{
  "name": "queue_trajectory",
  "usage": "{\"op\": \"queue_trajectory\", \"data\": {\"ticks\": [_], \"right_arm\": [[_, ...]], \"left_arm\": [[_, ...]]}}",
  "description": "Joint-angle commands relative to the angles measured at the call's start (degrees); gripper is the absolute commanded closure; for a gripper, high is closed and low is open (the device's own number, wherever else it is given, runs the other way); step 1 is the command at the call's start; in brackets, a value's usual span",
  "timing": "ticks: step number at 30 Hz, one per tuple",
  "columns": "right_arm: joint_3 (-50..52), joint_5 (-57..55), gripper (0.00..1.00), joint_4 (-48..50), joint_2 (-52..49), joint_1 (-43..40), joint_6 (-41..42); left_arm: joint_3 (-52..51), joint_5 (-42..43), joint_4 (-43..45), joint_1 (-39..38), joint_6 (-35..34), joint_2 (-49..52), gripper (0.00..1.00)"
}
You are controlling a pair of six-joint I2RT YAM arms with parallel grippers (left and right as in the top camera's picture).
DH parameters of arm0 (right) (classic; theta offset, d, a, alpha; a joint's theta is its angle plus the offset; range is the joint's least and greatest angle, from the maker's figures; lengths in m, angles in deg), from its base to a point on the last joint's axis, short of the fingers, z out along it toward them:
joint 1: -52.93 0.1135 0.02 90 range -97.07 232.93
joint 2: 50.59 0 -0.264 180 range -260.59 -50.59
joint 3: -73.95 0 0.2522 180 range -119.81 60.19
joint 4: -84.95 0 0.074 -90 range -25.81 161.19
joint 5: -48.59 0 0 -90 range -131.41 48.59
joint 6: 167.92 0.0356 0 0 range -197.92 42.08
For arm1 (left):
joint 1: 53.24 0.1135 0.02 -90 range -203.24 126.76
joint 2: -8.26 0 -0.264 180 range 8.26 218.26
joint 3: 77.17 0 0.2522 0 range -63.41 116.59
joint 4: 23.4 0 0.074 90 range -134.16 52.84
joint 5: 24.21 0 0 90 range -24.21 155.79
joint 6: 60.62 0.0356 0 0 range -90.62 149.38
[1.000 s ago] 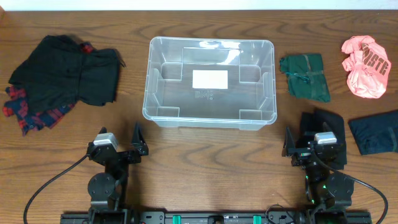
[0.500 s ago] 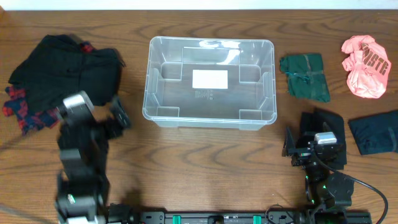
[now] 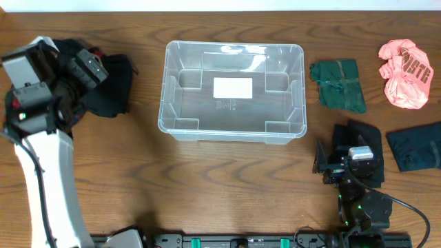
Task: Pack container
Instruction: 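Reach the left gripper to the black garment and grasp it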
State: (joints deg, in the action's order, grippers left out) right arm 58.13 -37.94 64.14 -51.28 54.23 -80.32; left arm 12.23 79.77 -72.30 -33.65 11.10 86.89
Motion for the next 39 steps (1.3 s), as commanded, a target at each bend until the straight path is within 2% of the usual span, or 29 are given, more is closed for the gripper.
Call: {"op": "queue_trajectory", "data": {"ticks": [1,5,7,17,34,35,36,37,39], "right_arm": [[0.26,0.44,0.01,-0.02,0.35,-0.33,-0.9],[0.26,0.44,0.01,-0.02,0.35,-0.33,-0.9],[0.26,0.44,0.01,-0.02,0.35,-0.33,-0.9],[0.26,0.44,0.01,-0.02,0.35,-0.33,-0.9],[0.26,0.44,0.01,-0.02,0.35,-0.33,-0.9],[0.26,0.44,0.01,-0.02,0.35,-0.33,-0.9],[0.26,0.44,0.01,-0.02,0.35,-0.33,-0.9],[0.26,0.44,0.01,-0.02,0.35,-0.33,-0.9],[0.26,0.44,0.01,-0.02,0.35,-0.33,-0.9]], "left_arm": [[0.72,1.38,-0.66,2.64,-3.89,4.31,0.02],[0.52,-0.15,-2.56,6.56,-17.22,9.79,0.02],[0.28,-0.11,-2.29,8.02,-19.91,12.15,0.02],[-0.02,-0.96,0.87,9.68,-21.77,21.7,0.02],[-7.96,-0.72,19.56,9.22,-25.99,29.27,0.02],[-7.96,-0.68,20.57,9.2,-26.01,29.88,0.04],[-7.96,-0.68,21.03,9.18,-26.01,30.23,0.12],[-7.96,-0.7,21.81,9.07,-26.01,30.73,0.25],[-7.96,-0.7,23.15,8.83,-26.01,31.58,0.43]]}}
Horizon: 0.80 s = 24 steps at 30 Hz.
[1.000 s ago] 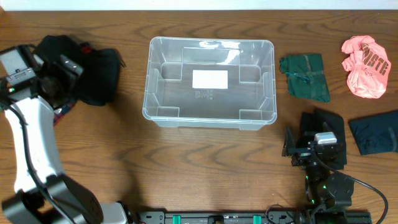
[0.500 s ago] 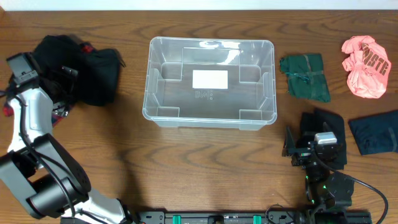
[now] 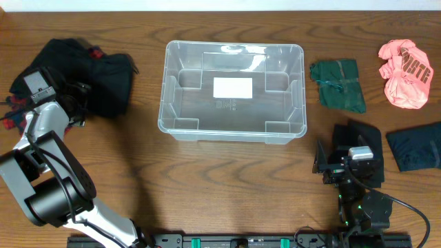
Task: Pack container
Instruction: 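Reach the left gripper to the black garment and grasp it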
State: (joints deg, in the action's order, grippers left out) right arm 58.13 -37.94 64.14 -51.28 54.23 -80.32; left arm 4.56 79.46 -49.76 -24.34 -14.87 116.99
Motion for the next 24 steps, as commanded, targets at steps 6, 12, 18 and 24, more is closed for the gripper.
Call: {"op": "queue_trajectory", "data": {"ticks": [6,12,18,24], "right_arm": [[0.26,0.44,0.01,-0.02,0.35,-0.33,-0.9],[0.26,0.44,0.01,-0.02,0.35,-0.33,-0.9],[0.26,0.44,0.01,-0.02,0.35,-0.33,-0.9],[0.26,0.44,0.01,-0.02,0.35,-0.33,-0.9]], "left_arm": [[-0.28,-0.35,2.49,-1.25,0.0,2.67,0.75],[-0.26,7.41,6.19,-1.22,3.37,2.27,0.94],[-0.24,14.36,7.39,-1.25,8.55,-2.84,0.94],[-0.24,14.16,3.56,-1.25,13.38,-13.99,0.94]]}}
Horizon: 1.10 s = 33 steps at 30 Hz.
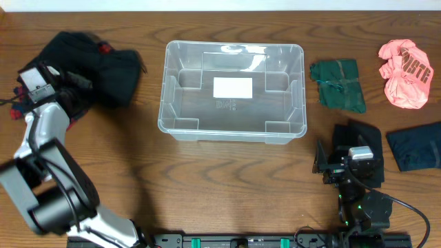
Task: Pack container
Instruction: 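Reach the left gripper to the black garment and grasp it, then lift the black garment with the left gripper and carry it into the bin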
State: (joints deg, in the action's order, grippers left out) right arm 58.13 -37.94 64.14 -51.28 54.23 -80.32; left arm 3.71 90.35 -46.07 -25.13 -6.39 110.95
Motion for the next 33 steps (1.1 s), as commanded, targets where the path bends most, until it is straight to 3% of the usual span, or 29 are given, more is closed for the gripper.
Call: {"op": "queue_trajectory", "data": {"ticks": [1,5,11,18,33], "right_arm": [[0.26,0.44,0.01,-0.02,0.35,-0.33,-0.9],[0.26,0.44,0.01,-0.02,0.35,-0.33,-0.9],[0.26,0.44,0.01,-0.02,0.35,-0.33,-0.9],[0.26,0.44,0.01,-0.02,0.35,-0.33,-0.9],[0.26,0.44,0.01,-0.02,0.35,-0.33,-0.9]], "left_arm": [[0.61,3.28,-0.7,-0.44,5.14,-9.97,0.94],[0.61,3.32,-2.16,-0.52,3.5,-17.38,0.94],[0.61,4.33,-5.68,-1.68,-8.35,-26.53,0.94],[0.61,2.21,-5.35,-11.54,-19.08,-33.73,0.94],[0.61,-36.3,-0.46,-53.13,-22.21,-31.12,0.94]]}}
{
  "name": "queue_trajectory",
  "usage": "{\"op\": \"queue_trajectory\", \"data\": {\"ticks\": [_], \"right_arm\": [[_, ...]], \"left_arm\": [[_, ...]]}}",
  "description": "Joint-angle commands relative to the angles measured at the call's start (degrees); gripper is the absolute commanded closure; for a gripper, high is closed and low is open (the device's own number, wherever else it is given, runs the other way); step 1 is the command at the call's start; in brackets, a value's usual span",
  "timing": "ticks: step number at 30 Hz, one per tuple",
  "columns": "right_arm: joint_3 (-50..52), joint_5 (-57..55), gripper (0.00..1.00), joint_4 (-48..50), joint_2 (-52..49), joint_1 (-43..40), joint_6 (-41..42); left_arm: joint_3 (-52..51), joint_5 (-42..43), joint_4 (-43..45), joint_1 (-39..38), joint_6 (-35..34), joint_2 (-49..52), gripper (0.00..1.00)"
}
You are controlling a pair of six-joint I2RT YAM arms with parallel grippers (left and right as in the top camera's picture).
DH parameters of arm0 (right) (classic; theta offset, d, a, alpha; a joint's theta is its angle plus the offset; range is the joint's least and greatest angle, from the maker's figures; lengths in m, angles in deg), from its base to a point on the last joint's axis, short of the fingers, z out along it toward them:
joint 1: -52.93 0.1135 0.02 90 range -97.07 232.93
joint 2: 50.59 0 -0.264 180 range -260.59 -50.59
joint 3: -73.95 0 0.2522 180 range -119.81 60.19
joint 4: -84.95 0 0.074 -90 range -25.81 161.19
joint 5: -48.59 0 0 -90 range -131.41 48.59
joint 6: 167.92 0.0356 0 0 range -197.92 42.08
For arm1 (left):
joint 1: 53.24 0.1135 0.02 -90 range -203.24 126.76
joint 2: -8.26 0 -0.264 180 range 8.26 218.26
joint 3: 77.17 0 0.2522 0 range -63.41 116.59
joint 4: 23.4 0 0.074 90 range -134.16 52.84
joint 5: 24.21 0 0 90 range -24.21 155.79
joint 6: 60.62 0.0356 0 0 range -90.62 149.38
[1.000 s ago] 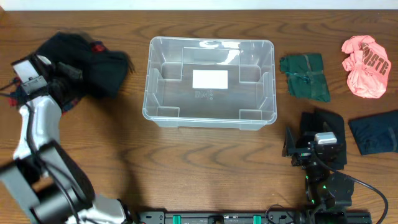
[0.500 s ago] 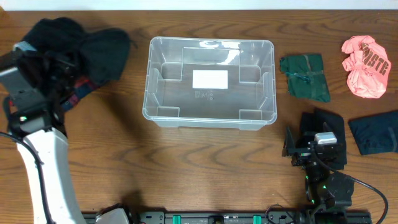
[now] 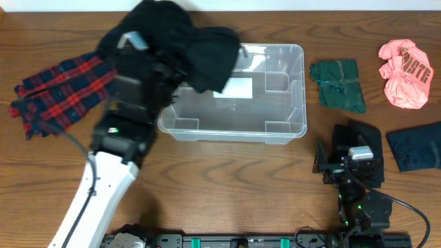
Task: Pack container
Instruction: 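Lift the black garment with the left gripper and carry it into the bin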
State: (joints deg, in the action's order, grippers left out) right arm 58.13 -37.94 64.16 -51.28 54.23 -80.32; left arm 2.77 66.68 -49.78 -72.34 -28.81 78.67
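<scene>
A clear plastic container [image 3: 275, 103] stands in the middle of the table. My left gripper [image 3: 162, 65] holds a black garment [image 3: 186, 45] up over the container's left end; the cloth hides the fingers but hangs from them. A red plaid shirt [image 3: 58, 89] lies flat at the far left. My right gripper [image 3: 324, 162] rests low at the right, next to a black cloth [image 3: 362, 148]; its fingers are too small to read.
To the right of the container lie a dark green folded cloth [image 3: 337, 83], a pink shirt [image 3: 405, 72] and a dark navy cloth [image 3: 417, 148]. The table's far edge runs along the top of the view.
My left arm has gone from the far left of the table to the container's left end, with the black garment lifted along. The plaid shirt, mostly covered before, now lies in the open.
The black garment lay in a heap at the far left with my left gripper at it through all three earlier moments. Now the garment hangs from that gripper over the container and the plaid shirt stays behind. The right arm has not moved.
</scene>
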Motion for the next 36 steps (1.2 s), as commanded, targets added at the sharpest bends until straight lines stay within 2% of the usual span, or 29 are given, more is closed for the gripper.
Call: {"op": "queue_trajectory", "data": {"ticks": [1,6,16,20,25,36], "right_arm": [[0.26,0.44,0.01,-0.04,0.35,-0.33,-0.9],[0.26,0.44,0.01,-0.04,0.35,-0.33,-0.9],[0.26,0.44,0.01,-0.04,0.35,-0.33,-0.9],[0.26,0.44,0.01,-0.04,0.35,-0.33,-0.9],[0.26,0.44,0.01,-0.04,0.35,-0.33,-0.9],[0.26,0.44,0.01,-0.04,0.35,-0.33,-0.9]], "left_arm": [[1.55,-14.56,3.91,-7.82,0.24,2.14,0.94],[1.55,-21.57,6.4,-14.71,0.2,9.05,0.94],[1.55,-21.94,14.51,-17.57,-7.52,21.77,0.94],[1.55,-21.94,16.33,-18.43,-10.1,23.93,0.94],[1.55,-21.97,20.9,-20.2,-10.08,25.94,0.94],[1.57,-22.12,25.2,-21.75,-10.03,26.14,0.94]]}}
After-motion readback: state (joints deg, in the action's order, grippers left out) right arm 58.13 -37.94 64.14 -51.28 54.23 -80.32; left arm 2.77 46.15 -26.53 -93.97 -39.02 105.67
